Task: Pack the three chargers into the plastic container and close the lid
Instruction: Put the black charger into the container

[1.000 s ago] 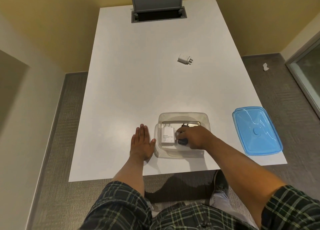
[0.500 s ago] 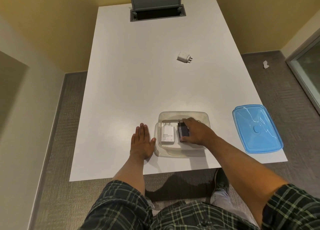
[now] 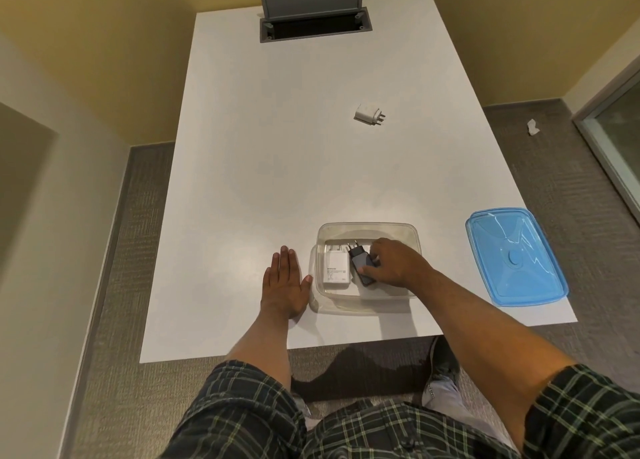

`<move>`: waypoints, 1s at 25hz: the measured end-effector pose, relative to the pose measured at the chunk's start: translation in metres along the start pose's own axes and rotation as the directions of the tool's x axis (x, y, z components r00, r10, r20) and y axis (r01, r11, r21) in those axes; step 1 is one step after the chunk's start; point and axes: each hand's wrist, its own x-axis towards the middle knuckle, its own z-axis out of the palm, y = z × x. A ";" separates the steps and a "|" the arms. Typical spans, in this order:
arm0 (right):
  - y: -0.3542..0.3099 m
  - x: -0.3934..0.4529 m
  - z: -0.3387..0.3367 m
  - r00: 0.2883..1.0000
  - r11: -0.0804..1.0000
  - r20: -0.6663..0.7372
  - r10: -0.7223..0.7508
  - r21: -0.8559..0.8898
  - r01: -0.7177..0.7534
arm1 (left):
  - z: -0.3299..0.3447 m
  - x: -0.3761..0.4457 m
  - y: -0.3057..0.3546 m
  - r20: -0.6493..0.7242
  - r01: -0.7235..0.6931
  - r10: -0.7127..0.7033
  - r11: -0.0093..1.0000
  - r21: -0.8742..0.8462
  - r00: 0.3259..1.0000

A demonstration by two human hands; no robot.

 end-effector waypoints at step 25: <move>-0.009 0.001 -0.010 0.989 0.950 -0.103 -0.108 -0.305 0.072 | 0.008 -0.001 -0.002 -0.123 -0.014 0.013 1.000 -0.011 0.992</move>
